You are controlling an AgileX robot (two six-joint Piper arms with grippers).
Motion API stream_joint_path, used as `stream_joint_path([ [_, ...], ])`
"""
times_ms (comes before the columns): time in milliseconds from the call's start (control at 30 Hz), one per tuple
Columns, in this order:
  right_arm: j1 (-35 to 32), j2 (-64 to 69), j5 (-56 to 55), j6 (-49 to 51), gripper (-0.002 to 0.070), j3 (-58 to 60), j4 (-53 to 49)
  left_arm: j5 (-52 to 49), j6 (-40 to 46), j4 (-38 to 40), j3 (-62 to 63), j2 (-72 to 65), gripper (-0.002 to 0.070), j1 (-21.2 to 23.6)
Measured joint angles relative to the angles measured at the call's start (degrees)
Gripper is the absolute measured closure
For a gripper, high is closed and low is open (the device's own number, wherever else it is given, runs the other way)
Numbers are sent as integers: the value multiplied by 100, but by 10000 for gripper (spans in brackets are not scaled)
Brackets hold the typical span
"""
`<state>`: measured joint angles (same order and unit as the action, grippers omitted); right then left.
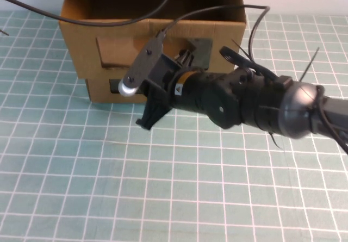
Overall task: Close the shoe box
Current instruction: Close the shoe box with your right arm
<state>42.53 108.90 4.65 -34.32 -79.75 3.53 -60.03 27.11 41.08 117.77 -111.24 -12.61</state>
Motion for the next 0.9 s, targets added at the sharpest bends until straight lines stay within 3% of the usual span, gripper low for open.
stream_joint_path([
  [433, -318, 730, 39, 0, 690, -1142, 183, -232, 0, -3, 10, 0, 680, 0],
  [900, -384, 1006, 263, -11, 690, -1580, 147, -275, 0, -5, 10, -22, 680, -11],
])
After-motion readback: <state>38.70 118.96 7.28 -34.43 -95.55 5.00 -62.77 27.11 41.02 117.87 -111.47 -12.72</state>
